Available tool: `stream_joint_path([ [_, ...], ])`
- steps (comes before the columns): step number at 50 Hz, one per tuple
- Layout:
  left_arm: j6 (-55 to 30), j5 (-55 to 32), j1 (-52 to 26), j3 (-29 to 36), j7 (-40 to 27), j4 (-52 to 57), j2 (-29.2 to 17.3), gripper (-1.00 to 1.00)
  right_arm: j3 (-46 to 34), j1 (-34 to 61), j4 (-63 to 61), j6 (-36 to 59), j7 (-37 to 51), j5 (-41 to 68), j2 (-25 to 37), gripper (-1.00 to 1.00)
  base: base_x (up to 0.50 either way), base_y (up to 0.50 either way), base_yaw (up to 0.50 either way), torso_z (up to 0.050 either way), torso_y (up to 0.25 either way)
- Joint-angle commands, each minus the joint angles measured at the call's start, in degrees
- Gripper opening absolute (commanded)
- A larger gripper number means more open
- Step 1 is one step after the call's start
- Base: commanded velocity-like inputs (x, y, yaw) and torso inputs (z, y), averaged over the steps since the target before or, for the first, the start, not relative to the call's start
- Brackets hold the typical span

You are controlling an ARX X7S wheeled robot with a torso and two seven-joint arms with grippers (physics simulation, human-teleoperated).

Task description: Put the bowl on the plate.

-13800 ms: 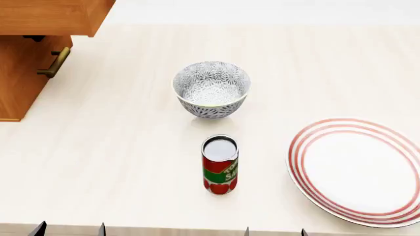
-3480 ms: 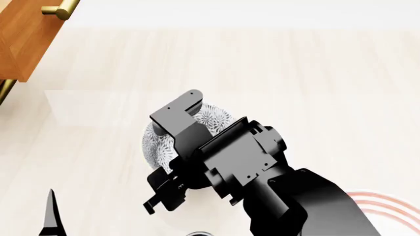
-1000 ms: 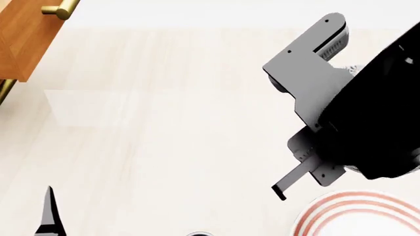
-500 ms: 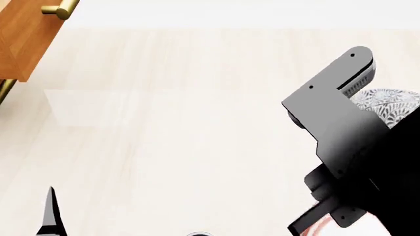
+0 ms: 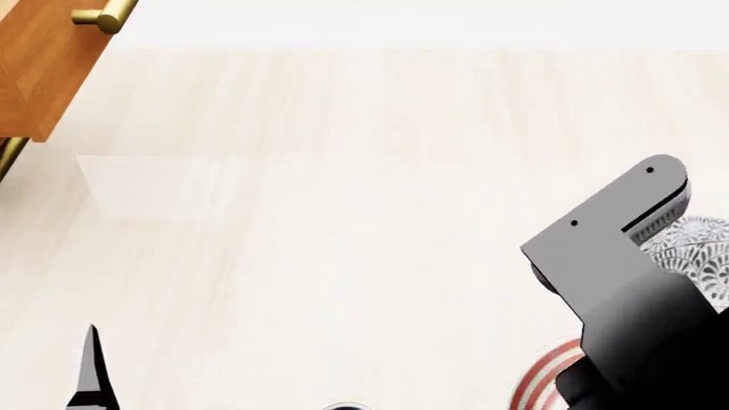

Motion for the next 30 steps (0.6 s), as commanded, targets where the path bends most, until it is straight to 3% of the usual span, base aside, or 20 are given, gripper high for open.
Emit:
stream_joint_path([
  [1,0.0,-0.2,-0.2,0.1,0.0,-0.2,-0.1,1.00,-0.3,-1.4,-4.0,-2.4,1.8,0.4,3.5,-1.00,0.00,0.00,0.00,0.000,0.000],
  [30,0.1,0.1,-0.4,0.7,-0.3,-0.5,-0.1,1.00,0.6,-5.2,-7.1,-6.0,-0.9,-3.6,8.1,-1.00,0.00,0.00,0.00,0.000,0.001],
])
